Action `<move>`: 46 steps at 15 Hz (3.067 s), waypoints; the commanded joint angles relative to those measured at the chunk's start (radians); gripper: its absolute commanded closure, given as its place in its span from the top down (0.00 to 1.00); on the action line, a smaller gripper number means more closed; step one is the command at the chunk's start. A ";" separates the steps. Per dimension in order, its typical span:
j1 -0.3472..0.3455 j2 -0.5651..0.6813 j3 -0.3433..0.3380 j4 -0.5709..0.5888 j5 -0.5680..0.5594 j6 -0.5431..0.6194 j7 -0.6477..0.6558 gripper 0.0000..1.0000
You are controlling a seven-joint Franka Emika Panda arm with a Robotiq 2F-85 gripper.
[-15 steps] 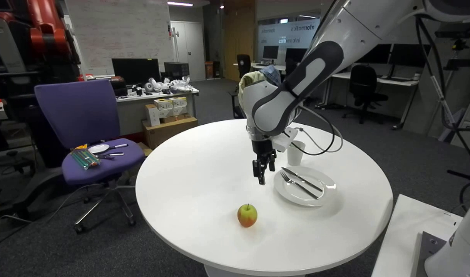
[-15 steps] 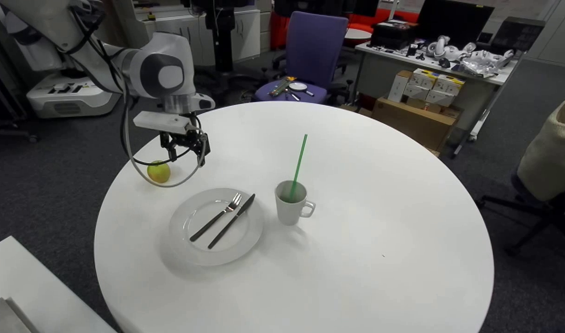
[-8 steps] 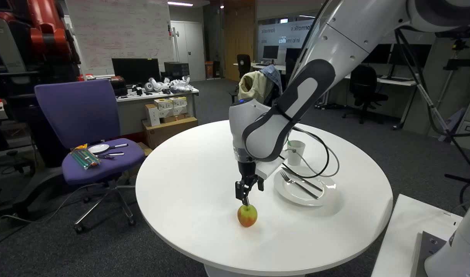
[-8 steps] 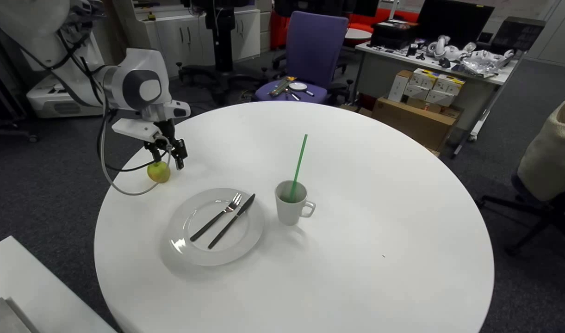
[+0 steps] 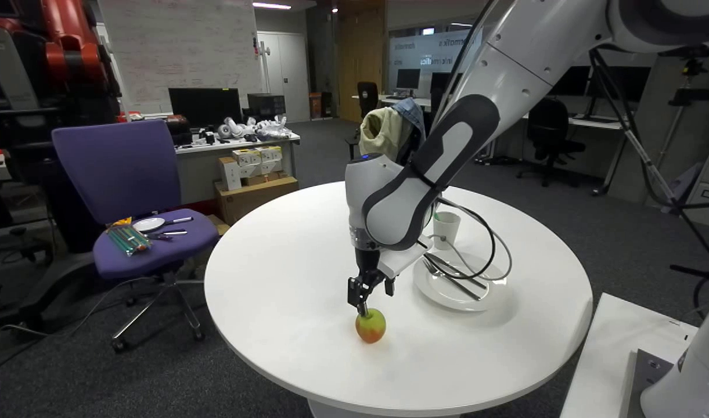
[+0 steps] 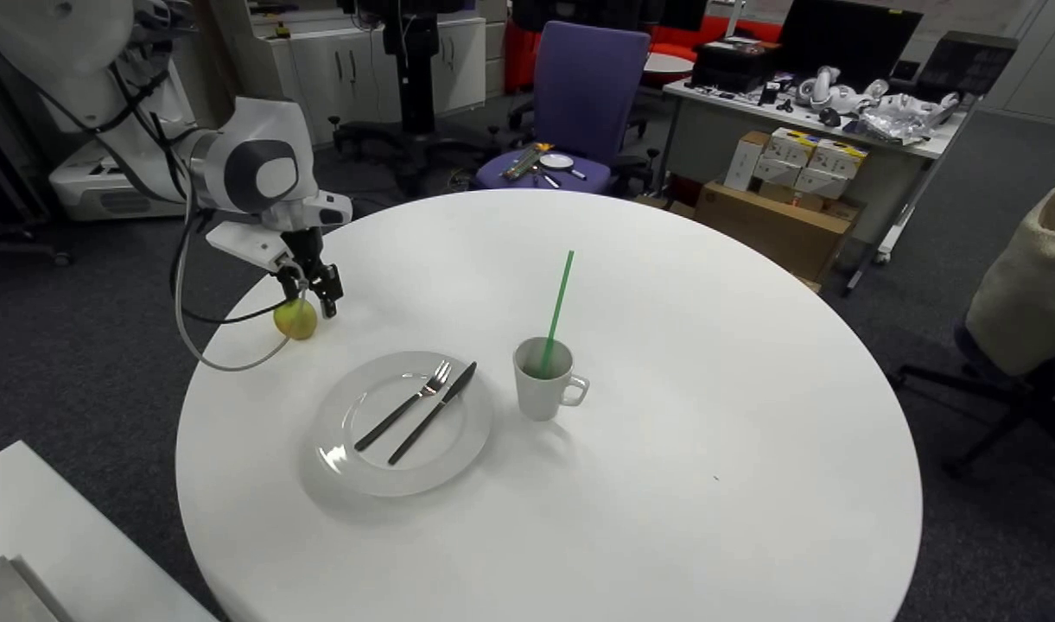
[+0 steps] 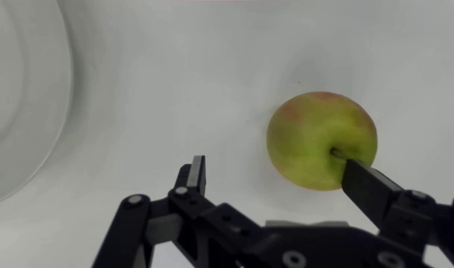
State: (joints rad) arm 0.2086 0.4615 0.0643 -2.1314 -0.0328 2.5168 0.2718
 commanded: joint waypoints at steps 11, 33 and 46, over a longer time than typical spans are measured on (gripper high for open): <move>-0.010 -0.079 0.013 -0.088 0.032 0.074 -0.008 1.00; -0.026 -0.122 0.011 -0.100 0.036 0.043 -0.032 1.00; -0.005 0.015 0.032 0.013 0.021 0.010 -0.060 1.00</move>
State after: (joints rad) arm 0.1989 0.4548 0.0989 -2.1589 -0.0137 2.5597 0.2313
